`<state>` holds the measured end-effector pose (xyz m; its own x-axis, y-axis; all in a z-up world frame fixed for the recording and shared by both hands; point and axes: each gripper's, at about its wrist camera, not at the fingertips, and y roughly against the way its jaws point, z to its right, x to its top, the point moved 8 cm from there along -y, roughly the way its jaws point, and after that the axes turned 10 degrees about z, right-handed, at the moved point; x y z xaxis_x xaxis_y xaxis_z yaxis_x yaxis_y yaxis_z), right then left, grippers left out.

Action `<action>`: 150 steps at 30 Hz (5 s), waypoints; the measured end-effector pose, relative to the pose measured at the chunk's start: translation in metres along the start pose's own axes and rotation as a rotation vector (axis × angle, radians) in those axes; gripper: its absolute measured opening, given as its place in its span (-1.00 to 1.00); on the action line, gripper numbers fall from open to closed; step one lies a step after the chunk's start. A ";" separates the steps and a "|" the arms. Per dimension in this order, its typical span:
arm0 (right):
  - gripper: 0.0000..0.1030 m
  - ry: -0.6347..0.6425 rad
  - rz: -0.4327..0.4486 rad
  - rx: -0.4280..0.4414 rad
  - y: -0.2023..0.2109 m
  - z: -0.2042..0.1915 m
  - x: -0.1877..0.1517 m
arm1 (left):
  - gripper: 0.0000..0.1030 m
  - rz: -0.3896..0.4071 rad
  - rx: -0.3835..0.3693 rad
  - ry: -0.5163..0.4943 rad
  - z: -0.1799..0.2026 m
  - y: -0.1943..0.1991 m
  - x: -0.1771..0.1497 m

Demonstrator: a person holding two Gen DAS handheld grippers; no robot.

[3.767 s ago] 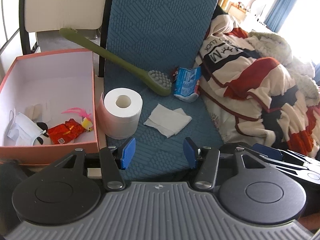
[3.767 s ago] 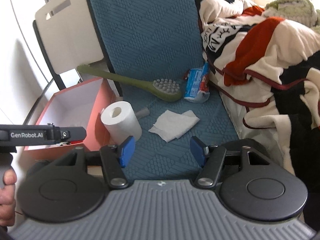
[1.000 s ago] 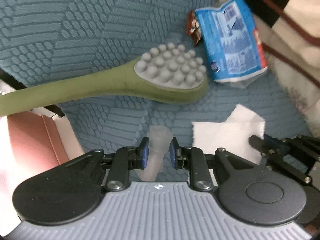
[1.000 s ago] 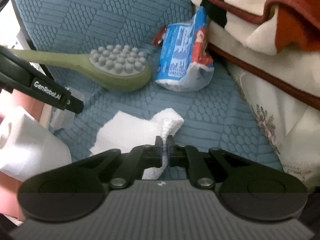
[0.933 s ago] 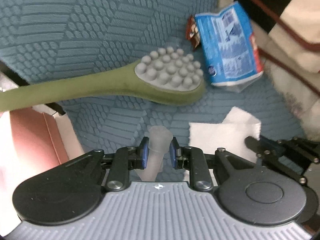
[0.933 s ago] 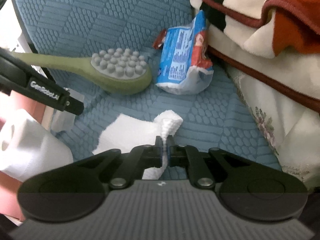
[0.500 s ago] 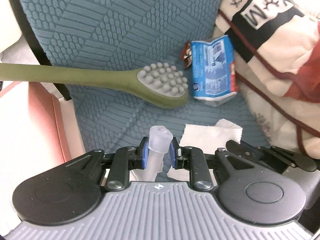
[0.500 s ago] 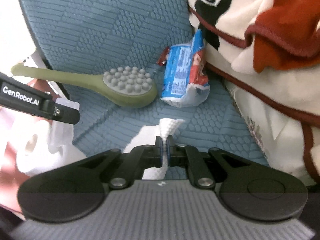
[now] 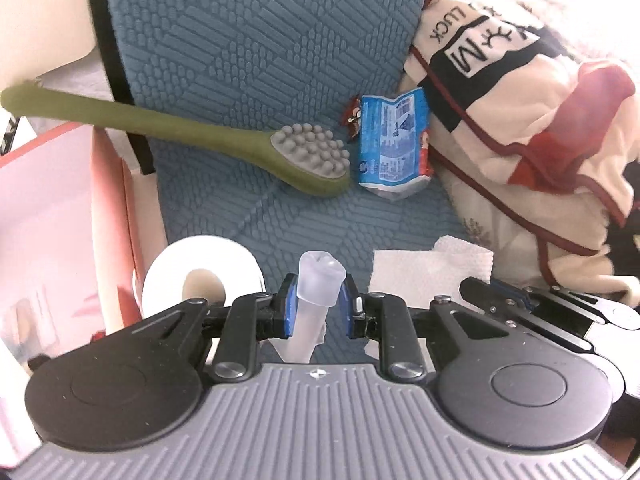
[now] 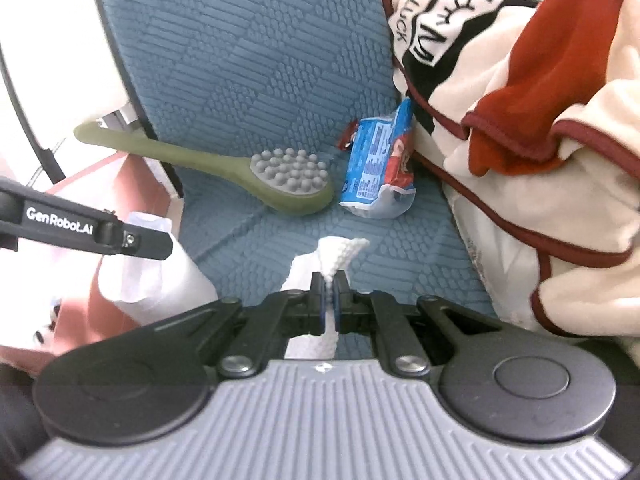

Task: Organize soft objects
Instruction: 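Carry the grey cap and white tissue over the pink box with both tools, then open both tools to drop the cap and tissue into the box, then withdraw both open tools from the box back over the chair seat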

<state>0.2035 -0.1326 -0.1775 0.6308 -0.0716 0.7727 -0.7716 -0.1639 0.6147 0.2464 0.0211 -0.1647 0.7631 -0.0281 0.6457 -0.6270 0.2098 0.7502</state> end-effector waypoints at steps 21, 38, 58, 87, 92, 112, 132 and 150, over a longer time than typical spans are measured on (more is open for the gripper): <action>-0.85 0.040 0.074 -0.006 0.098 -0.021 0.000 | -0.51 0.136 -0.067 0.151 -0.003 0.093 -0.045; -0.85 0.136 0.104 0.120 0.113 -0.095 0.012 | -0.51 0.239 -0.020 0.231 -0.051 0.153 -0.059; -0.85 0.302 0.091 0.405 0.117 -0.242 0.001 | -0.51 0.332 0.194 0.455 -0.188 0.242 -0.115; -0.84 0.300 -0.129 0.348 -0.042 -0.305 -0.019 | -0.51 0.163 0.237 0.539 -0.338 0.149 -0.098; -0.82 0.299 -0.165 0.338 -0.058 -0.306 -0.027 | -0.51 0.110 0.251 0.547 -0.354 0.129 -0.104; -0.06 0.270 -0.147 0.339 -0.038 -0.300 -0.017 | 0.30 0.129 0.249 0.507 -0.351 0.136 -0.101; -0.06 0.193 0.036 0.298 0.064 -0.223 0.016 | 0.30 0.334 0.187 0.353 -0.244 0.204 -0.065; -0.06 0.143 0.102 0.164 0.141 -0.117 0.005 | 0.30 0.395 0.063 0.243 -0.108 0.227 -0.081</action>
<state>0.0880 -0.0407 -0.0686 0.5230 0.0420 0.8513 -0.7997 -0.3215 0.5071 0.0591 0.1765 -0.0616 0.4736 0.2738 0.8371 -0.8796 0.0986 0.4654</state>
